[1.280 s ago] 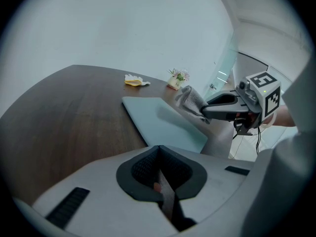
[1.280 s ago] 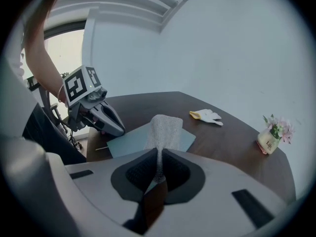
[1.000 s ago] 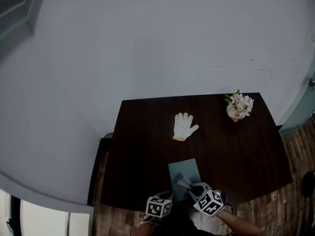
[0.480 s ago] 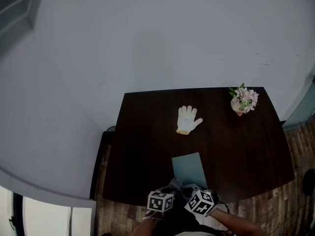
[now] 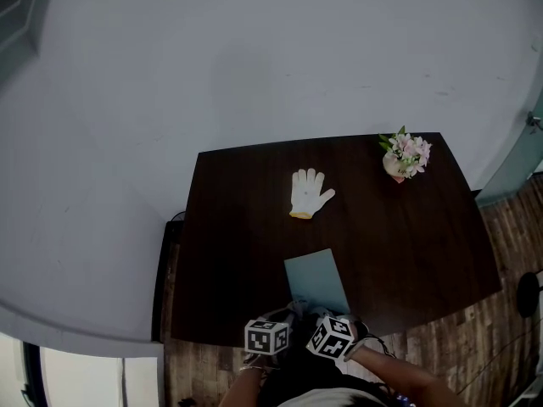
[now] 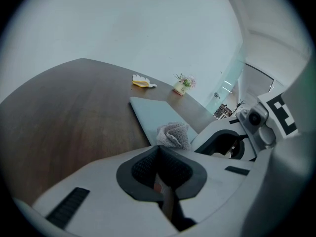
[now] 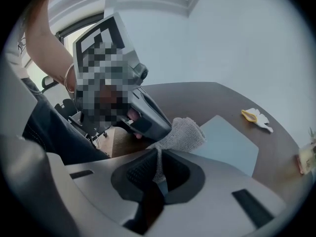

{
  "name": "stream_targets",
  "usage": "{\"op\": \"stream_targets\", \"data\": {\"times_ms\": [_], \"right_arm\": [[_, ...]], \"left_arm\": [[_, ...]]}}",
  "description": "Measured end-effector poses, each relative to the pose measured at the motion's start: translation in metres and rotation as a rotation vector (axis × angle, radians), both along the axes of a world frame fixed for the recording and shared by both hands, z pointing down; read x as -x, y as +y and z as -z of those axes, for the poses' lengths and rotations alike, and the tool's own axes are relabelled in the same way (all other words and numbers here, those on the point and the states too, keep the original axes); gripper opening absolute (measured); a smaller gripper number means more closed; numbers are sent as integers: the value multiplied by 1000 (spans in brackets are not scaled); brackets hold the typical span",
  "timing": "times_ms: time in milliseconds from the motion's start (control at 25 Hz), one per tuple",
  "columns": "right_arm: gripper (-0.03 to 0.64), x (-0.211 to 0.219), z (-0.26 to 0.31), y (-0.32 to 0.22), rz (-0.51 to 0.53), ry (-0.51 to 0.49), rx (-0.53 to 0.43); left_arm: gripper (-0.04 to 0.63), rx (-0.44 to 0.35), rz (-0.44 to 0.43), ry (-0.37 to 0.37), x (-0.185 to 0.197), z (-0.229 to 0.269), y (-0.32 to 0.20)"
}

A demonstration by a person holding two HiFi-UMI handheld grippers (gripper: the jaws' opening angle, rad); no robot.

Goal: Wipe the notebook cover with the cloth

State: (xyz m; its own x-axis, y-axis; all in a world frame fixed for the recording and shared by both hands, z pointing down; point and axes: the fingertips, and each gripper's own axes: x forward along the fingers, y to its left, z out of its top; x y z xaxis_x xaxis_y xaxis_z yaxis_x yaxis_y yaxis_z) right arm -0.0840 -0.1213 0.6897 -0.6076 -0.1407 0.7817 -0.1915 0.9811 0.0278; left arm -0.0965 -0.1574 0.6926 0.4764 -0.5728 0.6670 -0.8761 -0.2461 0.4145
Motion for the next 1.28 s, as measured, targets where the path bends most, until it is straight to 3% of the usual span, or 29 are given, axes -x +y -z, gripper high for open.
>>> {"op": "stream_targets", "data": {"times_ms": [440,1280], "right_arm": [[34,-18,-1,1,-28,16,-19],[34,-78,-1,-18,-154,37,-52]], "left_arm": [[14,15,-50,-59,-6,-3,5],[14,11,-46,-58,-9,-1,6]]}}
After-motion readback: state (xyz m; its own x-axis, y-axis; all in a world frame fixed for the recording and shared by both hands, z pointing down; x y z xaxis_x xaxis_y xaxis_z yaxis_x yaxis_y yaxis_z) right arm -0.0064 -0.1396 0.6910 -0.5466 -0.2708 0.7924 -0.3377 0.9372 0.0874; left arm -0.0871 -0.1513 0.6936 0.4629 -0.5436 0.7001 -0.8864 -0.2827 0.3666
